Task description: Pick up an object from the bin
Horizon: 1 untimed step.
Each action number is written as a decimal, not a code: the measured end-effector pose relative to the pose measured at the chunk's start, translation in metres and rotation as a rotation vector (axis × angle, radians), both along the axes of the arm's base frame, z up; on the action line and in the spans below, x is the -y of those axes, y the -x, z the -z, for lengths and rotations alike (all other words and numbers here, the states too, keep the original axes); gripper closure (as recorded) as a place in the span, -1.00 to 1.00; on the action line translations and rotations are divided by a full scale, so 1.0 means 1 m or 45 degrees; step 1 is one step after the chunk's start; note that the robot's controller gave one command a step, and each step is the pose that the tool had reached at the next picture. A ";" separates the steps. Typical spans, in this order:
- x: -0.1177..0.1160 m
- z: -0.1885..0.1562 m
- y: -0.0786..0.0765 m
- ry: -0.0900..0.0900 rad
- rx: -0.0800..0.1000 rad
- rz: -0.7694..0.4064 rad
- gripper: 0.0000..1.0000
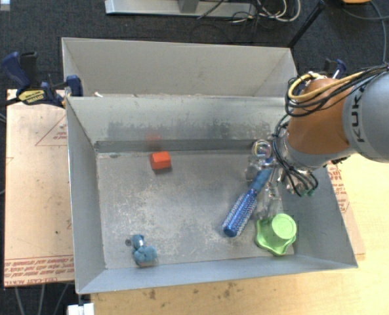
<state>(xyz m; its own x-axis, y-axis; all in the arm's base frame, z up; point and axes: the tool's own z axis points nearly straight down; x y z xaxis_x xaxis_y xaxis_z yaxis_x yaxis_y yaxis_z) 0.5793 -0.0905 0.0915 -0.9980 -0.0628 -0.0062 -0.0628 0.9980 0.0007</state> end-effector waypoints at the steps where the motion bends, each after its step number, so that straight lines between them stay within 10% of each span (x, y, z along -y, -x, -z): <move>1: -0.037 0.008 0.027 -0.001 0.018 -0.552 -1.00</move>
Offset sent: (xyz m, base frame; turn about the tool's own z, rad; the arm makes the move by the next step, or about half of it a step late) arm -0.0371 0.0298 -0.0215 -0.4337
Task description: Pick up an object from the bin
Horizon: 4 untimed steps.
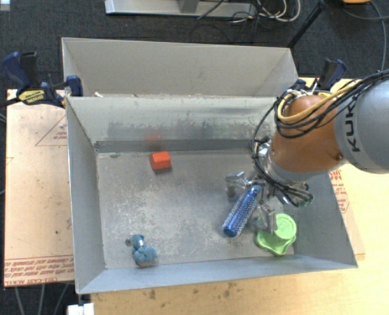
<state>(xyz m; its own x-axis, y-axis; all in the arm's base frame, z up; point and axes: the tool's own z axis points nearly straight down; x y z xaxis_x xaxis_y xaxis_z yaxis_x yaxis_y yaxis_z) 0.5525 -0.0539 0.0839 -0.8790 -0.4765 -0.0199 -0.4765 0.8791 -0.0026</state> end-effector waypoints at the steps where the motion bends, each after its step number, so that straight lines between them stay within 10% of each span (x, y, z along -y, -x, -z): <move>1: -0.025 -0.040 0.035 0.006 -0.020 0.004 -1.00; 2: -0.004 -0.003 -0.005 0.004 -0.017 -0.282 -1.00; 3: -0.001 0.000 -0.005 0.008 -0.023 -0.280 1.00; 4: 0.001 -0.144 0.028 0.012 -0.014 -0.255 1.00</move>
Offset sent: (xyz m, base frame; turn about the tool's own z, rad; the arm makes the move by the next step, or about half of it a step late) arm -0.0355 0.0216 0.0376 0.0065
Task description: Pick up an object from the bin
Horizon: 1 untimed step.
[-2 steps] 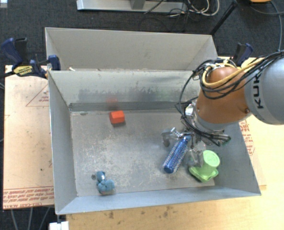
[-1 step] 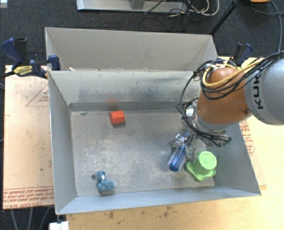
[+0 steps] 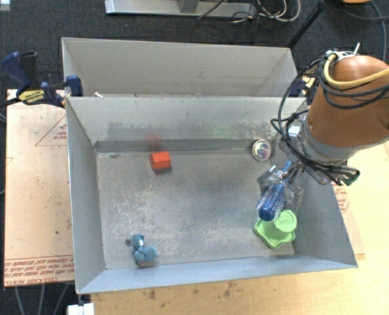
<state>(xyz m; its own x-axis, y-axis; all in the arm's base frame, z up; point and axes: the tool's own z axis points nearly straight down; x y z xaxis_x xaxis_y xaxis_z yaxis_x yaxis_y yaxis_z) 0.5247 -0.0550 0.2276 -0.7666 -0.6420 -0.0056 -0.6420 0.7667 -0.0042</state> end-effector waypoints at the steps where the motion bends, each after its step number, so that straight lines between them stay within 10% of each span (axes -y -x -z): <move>1: 0.002 0.011 0.010 -0.001 -0.010 -0.185 1.00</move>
Offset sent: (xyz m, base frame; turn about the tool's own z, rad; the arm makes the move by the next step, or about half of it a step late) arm -0.0097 -0.0029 -0.0103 -0.1482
